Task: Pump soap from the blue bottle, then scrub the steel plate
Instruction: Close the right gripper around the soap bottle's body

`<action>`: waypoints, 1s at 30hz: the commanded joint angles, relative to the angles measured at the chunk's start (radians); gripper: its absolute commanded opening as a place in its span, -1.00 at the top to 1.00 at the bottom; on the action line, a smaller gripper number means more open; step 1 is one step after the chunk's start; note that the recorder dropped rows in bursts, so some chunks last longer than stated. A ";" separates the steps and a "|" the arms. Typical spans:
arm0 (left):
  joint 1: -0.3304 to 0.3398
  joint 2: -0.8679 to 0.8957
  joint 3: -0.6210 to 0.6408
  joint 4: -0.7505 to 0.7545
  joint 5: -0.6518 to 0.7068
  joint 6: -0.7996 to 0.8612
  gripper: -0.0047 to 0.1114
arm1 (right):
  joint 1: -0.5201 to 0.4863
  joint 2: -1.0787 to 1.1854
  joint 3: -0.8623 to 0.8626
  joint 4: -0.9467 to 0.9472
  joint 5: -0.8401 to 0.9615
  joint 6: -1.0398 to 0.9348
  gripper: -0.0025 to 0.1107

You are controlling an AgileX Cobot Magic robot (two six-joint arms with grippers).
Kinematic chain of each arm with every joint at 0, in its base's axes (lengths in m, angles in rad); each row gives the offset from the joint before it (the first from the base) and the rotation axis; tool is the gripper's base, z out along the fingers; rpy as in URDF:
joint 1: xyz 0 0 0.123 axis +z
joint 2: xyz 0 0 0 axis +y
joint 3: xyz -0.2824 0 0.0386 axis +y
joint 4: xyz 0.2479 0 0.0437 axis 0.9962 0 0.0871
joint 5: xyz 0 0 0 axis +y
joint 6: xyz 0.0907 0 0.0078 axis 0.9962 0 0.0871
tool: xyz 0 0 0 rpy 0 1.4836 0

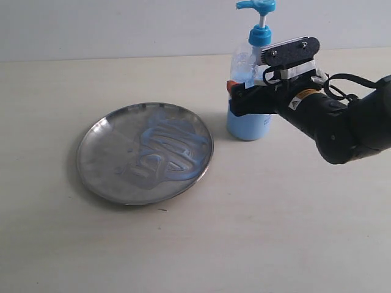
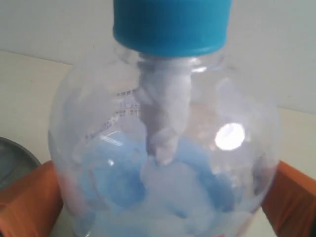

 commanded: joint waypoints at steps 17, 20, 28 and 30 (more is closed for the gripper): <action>-0.006 0.002 -0.009 0.000 -0.014 0.024 0.92 | 0.002 0.103 -0.088 -0.039 0.078 -0.006 -0.90; -0.006 0.002 -0.009 0.000 -0.014 0.024 0.92 | 0.002 0.103 -0.088 -0.039 0.078 -0.006 -0.90; -0.006 0.002 -0.009 0.000 -0.014 0.024 0.92 | 0.002 0.103 -0.093 -0.039 0.082 -0.003 -0.90; -0.006 0.002 -0.009 0.000 -0.014 0.024 0.92 | 0.002 0.103 -0.093 -0.039 0.083 0.028 -0.90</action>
